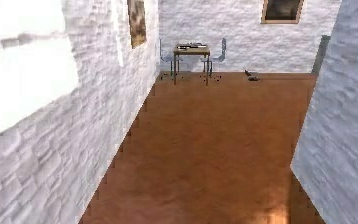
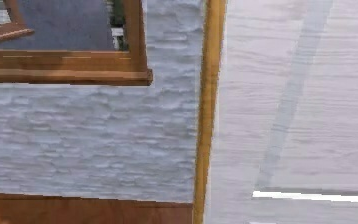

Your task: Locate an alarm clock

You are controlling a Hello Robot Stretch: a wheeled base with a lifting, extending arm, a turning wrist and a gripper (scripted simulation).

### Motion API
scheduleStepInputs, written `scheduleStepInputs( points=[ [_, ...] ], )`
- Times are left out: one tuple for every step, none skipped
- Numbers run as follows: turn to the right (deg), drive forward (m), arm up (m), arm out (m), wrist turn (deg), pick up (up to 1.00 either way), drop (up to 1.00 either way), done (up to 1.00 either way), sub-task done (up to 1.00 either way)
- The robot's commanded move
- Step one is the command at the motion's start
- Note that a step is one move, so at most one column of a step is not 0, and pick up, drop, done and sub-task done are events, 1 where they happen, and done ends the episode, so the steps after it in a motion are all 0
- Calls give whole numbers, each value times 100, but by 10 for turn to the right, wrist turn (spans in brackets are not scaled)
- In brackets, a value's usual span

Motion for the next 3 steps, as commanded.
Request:
scheduleStepInputs(
  points=[
    [210, 0, 0, 0, 0, 0, 0, 0, 0],
    [0, 100, 0, 0, 0, 0, 0, 0, 0],
    [0, 100, 0, 0, 0, 0, 0, 0, 0]
  ],
)
